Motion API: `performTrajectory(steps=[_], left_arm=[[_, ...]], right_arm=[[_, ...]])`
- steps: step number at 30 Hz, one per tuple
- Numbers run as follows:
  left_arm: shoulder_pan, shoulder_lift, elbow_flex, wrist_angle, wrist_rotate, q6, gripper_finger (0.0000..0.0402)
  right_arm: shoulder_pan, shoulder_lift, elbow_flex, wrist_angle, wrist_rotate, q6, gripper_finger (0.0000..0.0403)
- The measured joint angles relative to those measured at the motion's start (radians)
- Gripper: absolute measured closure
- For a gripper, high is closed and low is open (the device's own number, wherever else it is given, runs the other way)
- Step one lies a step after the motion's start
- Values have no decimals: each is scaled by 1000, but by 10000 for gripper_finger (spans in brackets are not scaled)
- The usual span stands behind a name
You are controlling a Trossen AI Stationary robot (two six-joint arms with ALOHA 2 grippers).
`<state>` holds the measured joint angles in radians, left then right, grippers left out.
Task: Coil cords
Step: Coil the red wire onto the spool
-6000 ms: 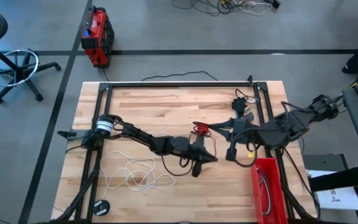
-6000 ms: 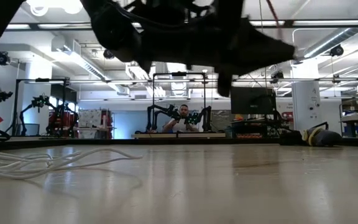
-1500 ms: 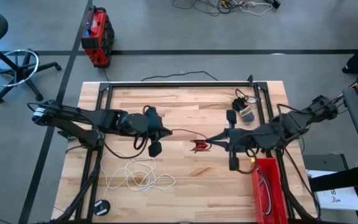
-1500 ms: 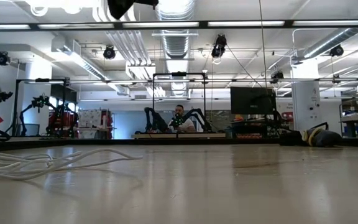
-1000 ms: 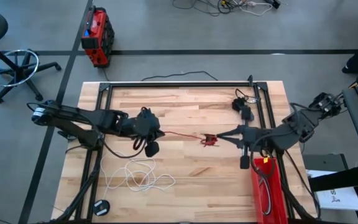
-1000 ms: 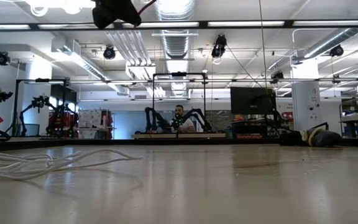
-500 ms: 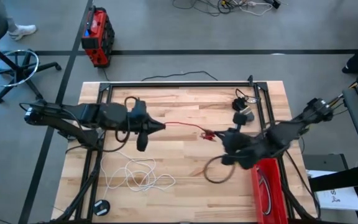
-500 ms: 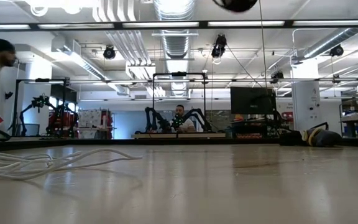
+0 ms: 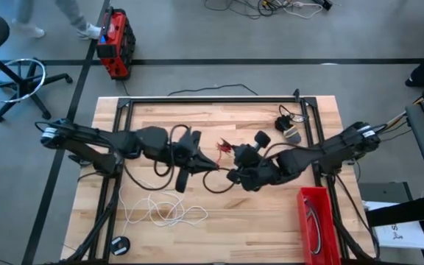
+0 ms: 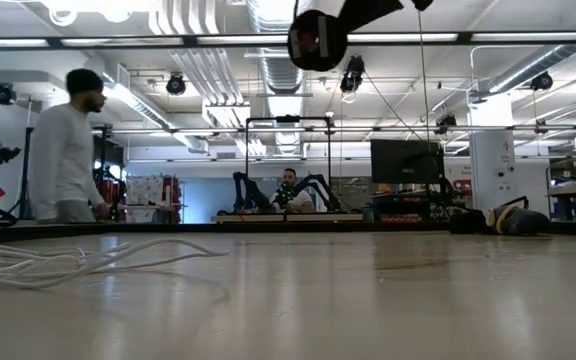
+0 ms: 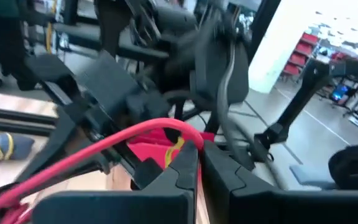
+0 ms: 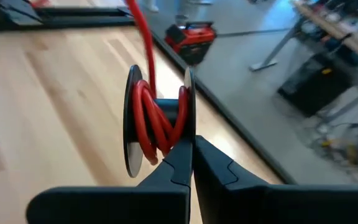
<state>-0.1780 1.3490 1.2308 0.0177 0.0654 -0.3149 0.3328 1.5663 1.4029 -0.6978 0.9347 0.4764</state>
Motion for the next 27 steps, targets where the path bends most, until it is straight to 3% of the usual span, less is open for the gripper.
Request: performTrajectory(steps=[10,18,27], left_arm=[[-25,41,-1,-5,32,36,401],[-34,90,-2,-10,32,37,401],[-35,89,-5,-39,45,19,401]], right_arm=[[-32,-84,-15,228,-93,-92,403],[-50,-121,-29,480,-231,-237,403],[-45,-119,-50,420,-277,-246,403]])
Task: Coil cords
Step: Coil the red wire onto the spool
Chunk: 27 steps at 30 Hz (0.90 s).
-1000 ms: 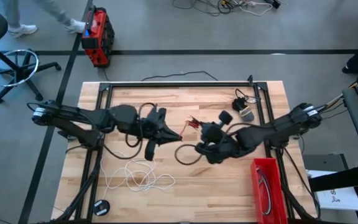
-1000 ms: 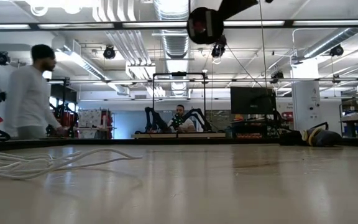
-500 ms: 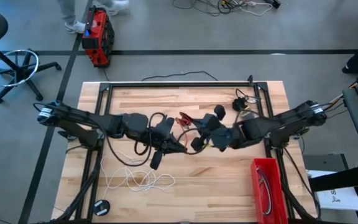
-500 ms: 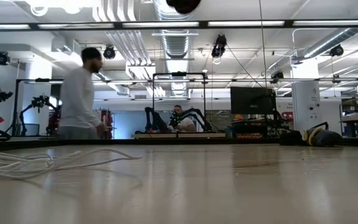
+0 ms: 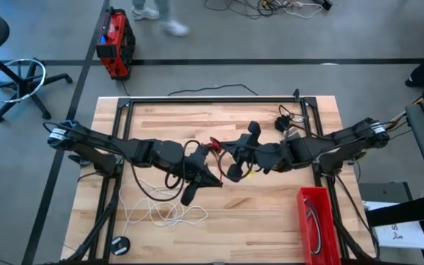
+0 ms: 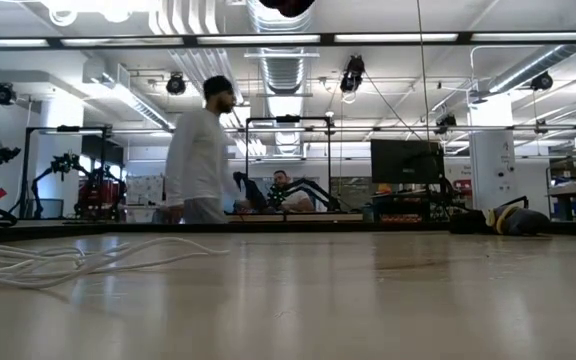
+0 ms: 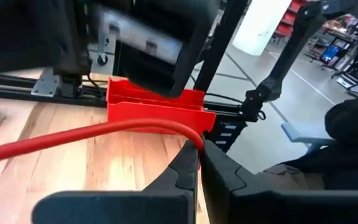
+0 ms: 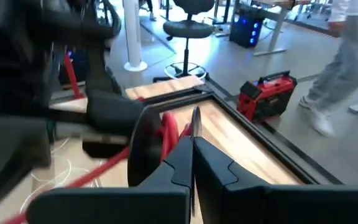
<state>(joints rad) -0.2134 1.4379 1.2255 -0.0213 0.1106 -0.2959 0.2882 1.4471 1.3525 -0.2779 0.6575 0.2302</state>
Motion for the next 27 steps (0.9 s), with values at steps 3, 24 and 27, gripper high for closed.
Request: performTrajectory(steps=[3,24,27], left_arm=[[0,-12,0,-10,-11,11,401],[-14,-28,-111,-32,-22,-56,401],[-27,-28,-146,-32,-15,-54,401]], right_arm=[[0,0,-11,-66,-63,1,403],[2,26,-89,-157,-250,-4,403],[-1,-2,-87,-149,-247,-10,403]])
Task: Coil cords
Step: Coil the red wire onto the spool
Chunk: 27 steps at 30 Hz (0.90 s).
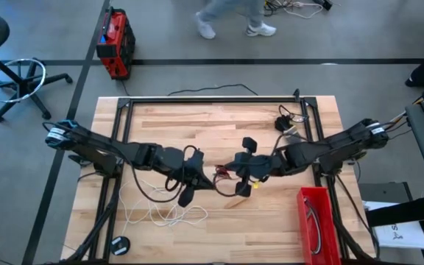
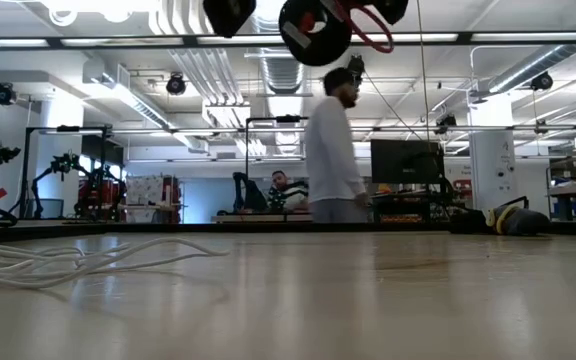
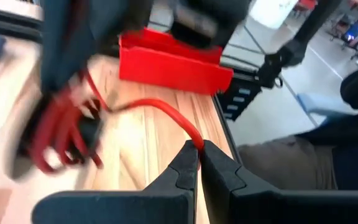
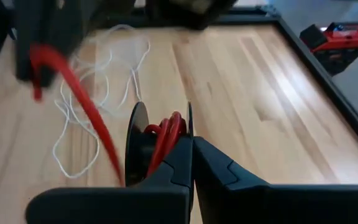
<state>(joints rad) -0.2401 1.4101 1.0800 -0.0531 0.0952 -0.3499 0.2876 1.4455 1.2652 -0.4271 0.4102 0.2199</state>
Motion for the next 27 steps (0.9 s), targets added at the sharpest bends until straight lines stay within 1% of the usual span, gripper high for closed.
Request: performTrajectory(steps=[3,5,8,13,17,21,25,27], left_arm=[[-12,0,-20,-3,0,10,401],[-24,3,-23,-5,0,42,401],[-37,3,-21,-10,0,83,401],[-41,0,-20,-121,-16,86,390],[-40,-4,-20,-264,-107,79,360],[-40,-12,-20,-371,-198,75,320],[-40,-36,-20,-455,-311,76,276],[-40,-49,-20,-443,-372,83,256]], right_arm=[[0,-23,0,33,1,-27,403],[0,-41,1,67,1,-41,403],[0,-71,2,71,2,-56,403],[0,-105,2,65,3,-61,403],[0,-137,2,57,-15,-62,403],[1,-157,2,50,-25,-63,403],[1,-168,2,26,-26,-58,403],[1,-168,2,12,-27,-58,403]])
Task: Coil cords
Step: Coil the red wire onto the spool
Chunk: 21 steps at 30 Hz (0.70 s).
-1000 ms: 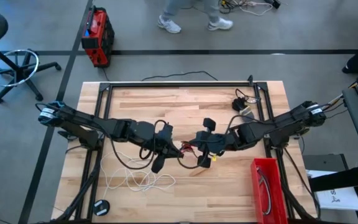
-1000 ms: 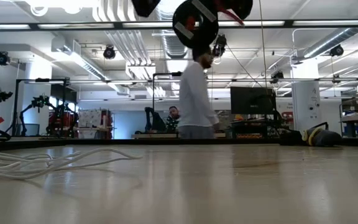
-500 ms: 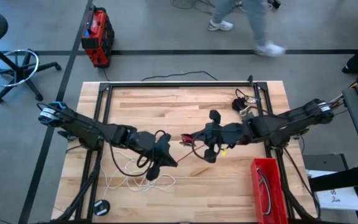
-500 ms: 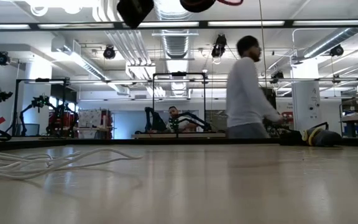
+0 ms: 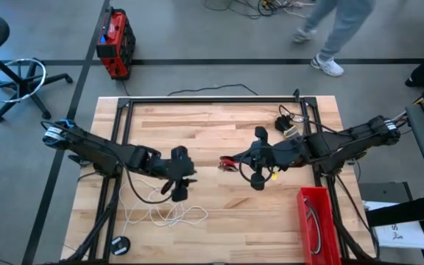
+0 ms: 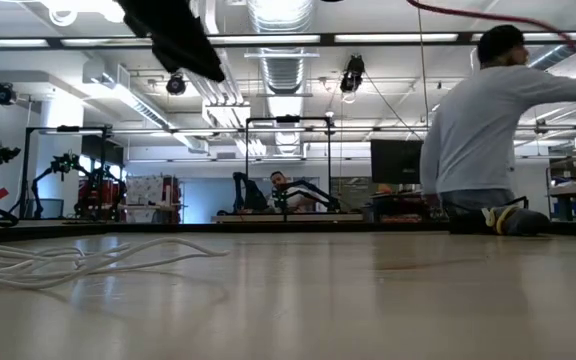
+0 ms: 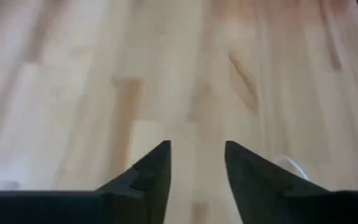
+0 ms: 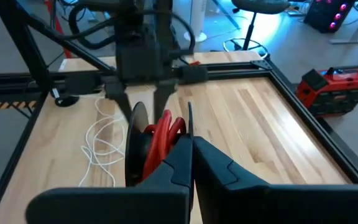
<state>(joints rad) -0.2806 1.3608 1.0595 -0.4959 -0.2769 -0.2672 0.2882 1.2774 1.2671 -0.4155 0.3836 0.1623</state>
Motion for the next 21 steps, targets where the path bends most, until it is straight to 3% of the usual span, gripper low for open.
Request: performTrajectory(steps=[4,9,21], left_arm=[[1,-10,0,207,-47,96,225],[1,-9,0,453,-48,243,215],[1,68,-2,736,6,370,271]], right_arm=[[1,0,0,-5,-37,-24,403],[2,0,0,-5,-124,-64,403],[19,-13,0,-8,-164,-124,403]])
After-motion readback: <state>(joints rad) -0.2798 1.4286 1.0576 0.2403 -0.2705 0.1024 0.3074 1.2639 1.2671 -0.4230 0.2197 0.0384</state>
